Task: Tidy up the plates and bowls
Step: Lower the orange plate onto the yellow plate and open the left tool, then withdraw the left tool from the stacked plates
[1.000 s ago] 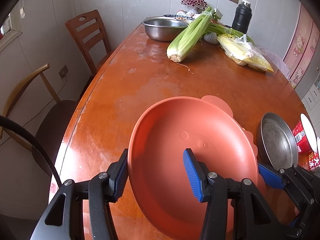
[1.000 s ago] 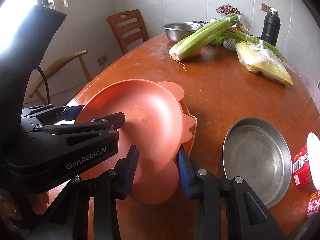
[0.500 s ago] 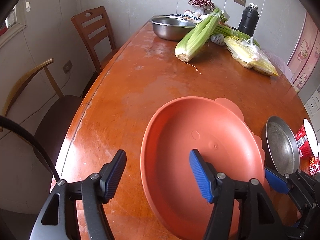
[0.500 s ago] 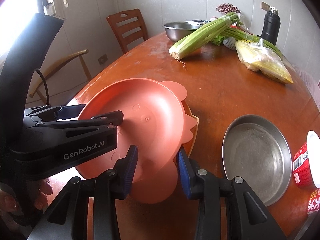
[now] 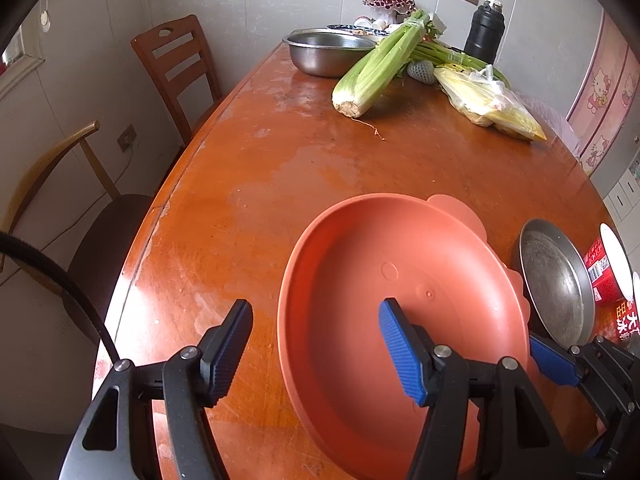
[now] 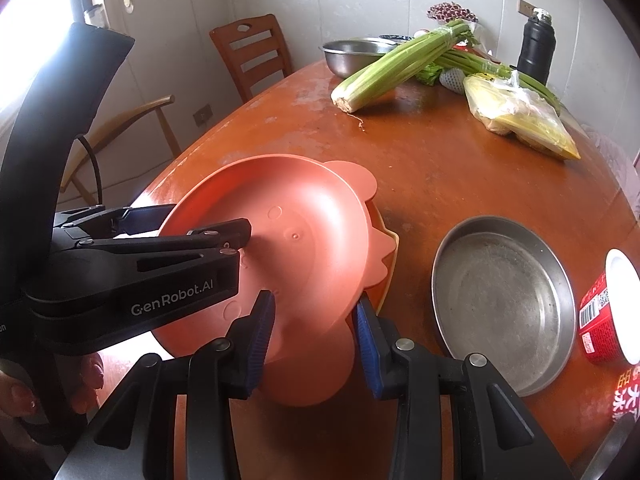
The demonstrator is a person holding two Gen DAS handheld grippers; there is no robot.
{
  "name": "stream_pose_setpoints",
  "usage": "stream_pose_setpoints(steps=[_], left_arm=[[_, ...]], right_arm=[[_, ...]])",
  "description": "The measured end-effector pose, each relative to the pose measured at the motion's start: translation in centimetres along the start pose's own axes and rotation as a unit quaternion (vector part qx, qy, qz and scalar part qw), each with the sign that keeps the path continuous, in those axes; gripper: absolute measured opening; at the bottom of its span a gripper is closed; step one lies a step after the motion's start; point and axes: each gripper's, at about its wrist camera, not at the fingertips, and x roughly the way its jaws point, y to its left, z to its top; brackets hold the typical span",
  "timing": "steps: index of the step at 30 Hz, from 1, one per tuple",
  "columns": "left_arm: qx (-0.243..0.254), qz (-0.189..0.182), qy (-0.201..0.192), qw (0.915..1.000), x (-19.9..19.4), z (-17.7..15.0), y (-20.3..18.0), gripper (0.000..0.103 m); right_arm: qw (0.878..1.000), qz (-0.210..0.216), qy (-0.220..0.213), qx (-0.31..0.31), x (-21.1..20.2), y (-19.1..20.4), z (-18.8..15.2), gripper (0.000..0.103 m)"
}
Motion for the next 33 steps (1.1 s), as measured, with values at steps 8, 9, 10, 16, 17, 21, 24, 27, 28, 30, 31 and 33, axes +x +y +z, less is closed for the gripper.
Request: stream_pose_setpoints(steps=[8,9,10,16,17,21,24,27,28,30,31,33], left_arm=[[0.008,0.014,0.001,0.9999,-0.1,-0.2,-0.3,0.065],[0.008,0.016,0.001,0.9998,0.0,-0.2,-0.3,0.065],[0.007,0.017,0.002,0.9998,0.1,-0.2,-0.3,0.065],[0.013,0.040,0.017,0.9990,0.9,-0.5,-0.5,0.065],[0.009,0.037,0.015,0.9992,0.8,-0.5,-0.4,0.065],[0.003,0.034,0.008,0.9994,0.2,-0.6,-0.1,0.065],[-0.001,0.024,-0.001,0.9997,-0.6,-0.4,0.0,0.065],[0.001,0.024,-0.007,0.9997,-1.4,-0.4,-0.2,0.065],[0.002,0.023,-0.008,0.9997,-1.5,-0.4,-0.3,0.065],[0.004,0.020,-0.011,0.9997,-2.0,-0.5,-0.5,0.065],[0.005,0.020,-0.012,0.9997,-2.2,-0.5,-0.6,0.065],[0.006,0.017,-0.018,0.9997,-2.8,-0.6,-0.9,0.065]], right_arm=[[1.000,-0.004,-0.002,0.002,-0.4,-0.2,-0.1,0.041],[1.000,-0.005,-0.004,0.002,-0.4,-0.2,-0.1,0.042],[1.000,-0.006,-0.005,0.001,-0.5,-0.2,-0.1,0.042],[0.999,-0.043,-0.018,-0.020,-0.7,0.2,-0.1,0.058],[0.999,-0.044,-0.018,-0.022,-0.7,0.2,-0.1,0.058],[0.999,-0.035,-0.008,-0.013,-0.5,-0.2,-0.2,0.058],[0.999,-0.039,-0.015,-0.013,-0.9,-0.3,-0.2,0.058],[0.999,-0.038,-0.021,-0.012,-1.3,-0.5,-0.1,0.059],[0.999,-0.039,-0.021,-0.011,-1.4,-0.6,-0.2,0.059],[0.999,-0.037,-0.022,-0.008,-1.6,-0.7,-0.2,0.059],[0.999,-0.038,-0.024,-0.006,-1.7,-0.8,-0.3,0.059],[0.999,-0.038,-0.029,-0.003,-2.1,-1.0,-0.3,0.059]])
